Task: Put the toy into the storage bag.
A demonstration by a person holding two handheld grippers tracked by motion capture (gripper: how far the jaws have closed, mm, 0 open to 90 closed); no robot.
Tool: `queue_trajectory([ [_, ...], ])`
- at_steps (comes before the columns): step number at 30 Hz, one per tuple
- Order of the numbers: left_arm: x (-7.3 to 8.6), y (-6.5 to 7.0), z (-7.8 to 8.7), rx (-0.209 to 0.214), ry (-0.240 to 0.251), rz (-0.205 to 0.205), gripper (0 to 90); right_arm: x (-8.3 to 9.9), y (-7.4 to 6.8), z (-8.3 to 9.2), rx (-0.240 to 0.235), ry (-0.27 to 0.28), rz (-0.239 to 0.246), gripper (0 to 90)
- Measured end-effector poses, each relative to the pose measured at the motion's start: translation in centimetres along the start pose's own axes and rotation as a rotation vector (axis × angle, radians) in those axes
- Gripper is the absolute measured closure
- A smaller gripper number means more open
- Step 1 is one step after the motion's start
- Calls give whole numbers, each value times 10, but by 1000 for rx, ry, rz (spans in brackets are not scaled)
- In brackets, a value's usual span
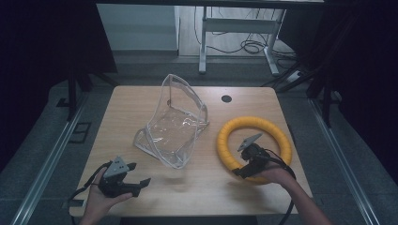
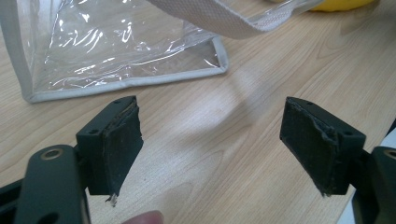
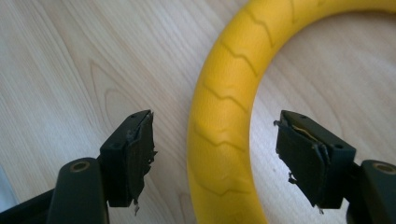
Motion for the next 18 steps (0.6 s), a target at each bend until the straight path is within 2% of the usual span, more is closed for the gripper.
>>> queue_trajectory([
  [3,0,0,-1,2,-1,0,206,8,-1,-5,-16,-53,14,279],
  [10,0,0,-1,1,-1,0,206,17,-2,-11,-31,-104,24,277],
  [18,1,0,-2,1,-4,0,206,20,-6,-25,-55,-179,67,291],
])
Point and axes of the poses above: each handheld gripper's, and its own axes: z roughly backward along the jaws, x roughly out of its underside, y roughly to its right, the point moved 10 cm from there along -z, roughly forward along the jaws, and after that the axes turned 12 degrees about z, right-handed, at the moved point
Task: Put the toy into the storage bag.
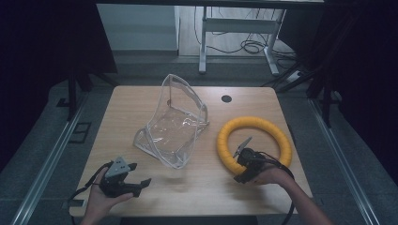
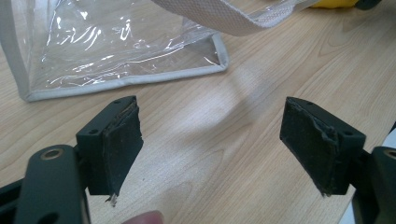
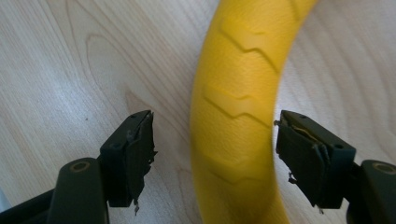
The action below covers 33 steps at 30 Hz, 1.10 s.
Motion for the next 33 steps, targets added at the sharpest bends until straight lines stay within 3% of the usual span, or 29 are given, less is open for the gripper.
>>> queue_trajectory([
  [4,0,-1,1,-2,2,-1,206,2,0,-3,-3,-37,37,303],
  [8,0,-1,1,-1,3,-1,206,5,0,-3,-15,-64,28,307],
  [17,0,-1,0,-3,-1,-2,206,10,3,-8,1,-116,63,437],
  [19,0,-1,0,-4,-2,-3,206,10,6,-8,-12,-122,60,507],
  [25,0,-1,1,-6,0,-3,206,9,7,-8,-34,-163,81,516],
  [30,0,-2,1,-8,2,-4,206,9,6,-7,-23,-160,83,519],
  [33,-1,-2,1,-8,3,-1,206,7,7,-2,-7,-129,84,520],
])
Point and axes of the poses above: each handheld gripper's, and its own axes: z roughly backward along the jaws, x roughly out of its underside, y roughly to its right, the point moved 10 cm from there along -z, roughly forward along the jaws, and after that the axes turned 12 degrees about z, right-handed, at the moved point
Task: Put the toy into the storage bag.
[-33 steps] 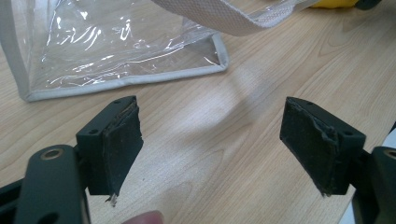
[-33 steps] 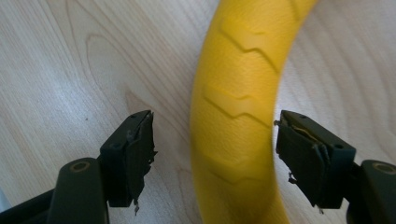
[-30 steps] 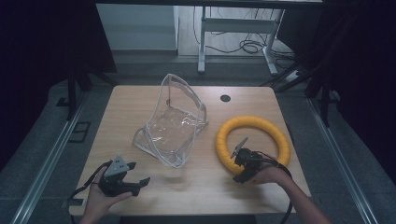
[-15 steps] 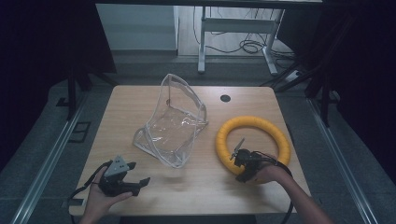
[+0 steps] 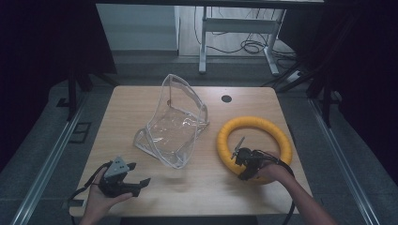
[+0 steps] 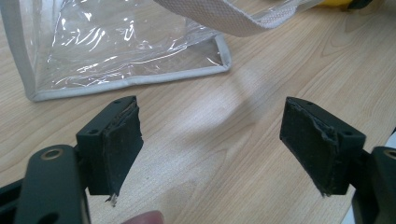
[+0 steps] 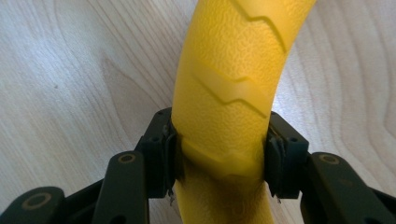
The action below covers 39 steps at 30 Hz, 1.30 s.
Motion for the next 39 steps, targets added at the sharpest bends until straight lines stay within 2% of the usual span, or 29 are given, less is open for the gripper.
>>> queue_trajectory([
  [6,0,0,-1,-1,-3,0,206,-3,2,13,11,50,-18,522],
  [15,0,0,-1,1,-3,0,207,-8,0,27,21,96,-43,523],
  [24,1,1,-3,2,-7,-2,207,-14,4,48,82,159,-55,522],
  [26,1,1,-3,3,-6,-1,207,-17,4,55,95,191,-53,523],
  [39,1,1,-4,1,-8,-4,207,-29,10,74,125,288,-76,523],
])
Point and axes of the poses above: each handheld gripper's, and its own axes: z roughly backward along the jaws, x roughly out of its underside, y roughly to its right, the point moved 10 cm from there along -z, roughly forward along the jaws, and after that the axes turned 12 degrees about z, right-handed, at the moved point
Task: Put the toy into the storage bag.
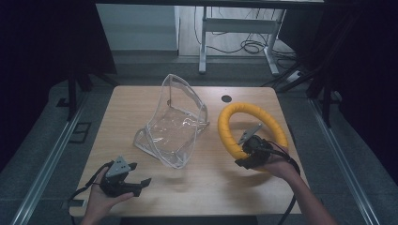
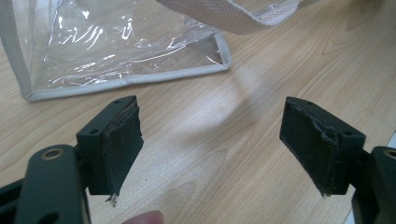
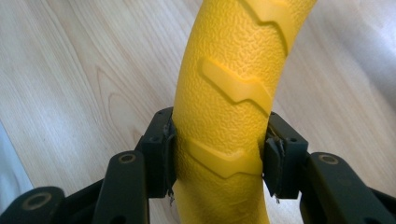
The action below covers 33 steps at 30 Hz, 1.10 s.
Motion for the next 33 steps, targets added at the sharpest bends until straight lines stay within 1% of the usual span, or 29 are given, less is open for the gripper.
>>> queue_trajectory([
  [10,0,0,1,-1,2,1,207,-19,5,12,15,104,-26,523],
  [12,0,0,0,-1,2,0,207,-23,6,15,24,123,-25,523],
  [18,0,0,1,-2,3,0,207,-35,7,20,32,178,-29,523],
  [23,0,0,1,-1,3,0,207,-42,9,25,48,218,-32,523],
  [27,0,0,0,-1,1,-1,207,-48,10,31,56,258,-44,522],
  [31,-1,0,1,1,5,3,207,-56,10,37,64,296,-42,522],
  [32,-1,0,1,1,6,4,207,-58,10,39,64,307,-37,522],
  [33,-1,0,2,1,7,5,207,-62,9,42,68,333,-38,522],
])
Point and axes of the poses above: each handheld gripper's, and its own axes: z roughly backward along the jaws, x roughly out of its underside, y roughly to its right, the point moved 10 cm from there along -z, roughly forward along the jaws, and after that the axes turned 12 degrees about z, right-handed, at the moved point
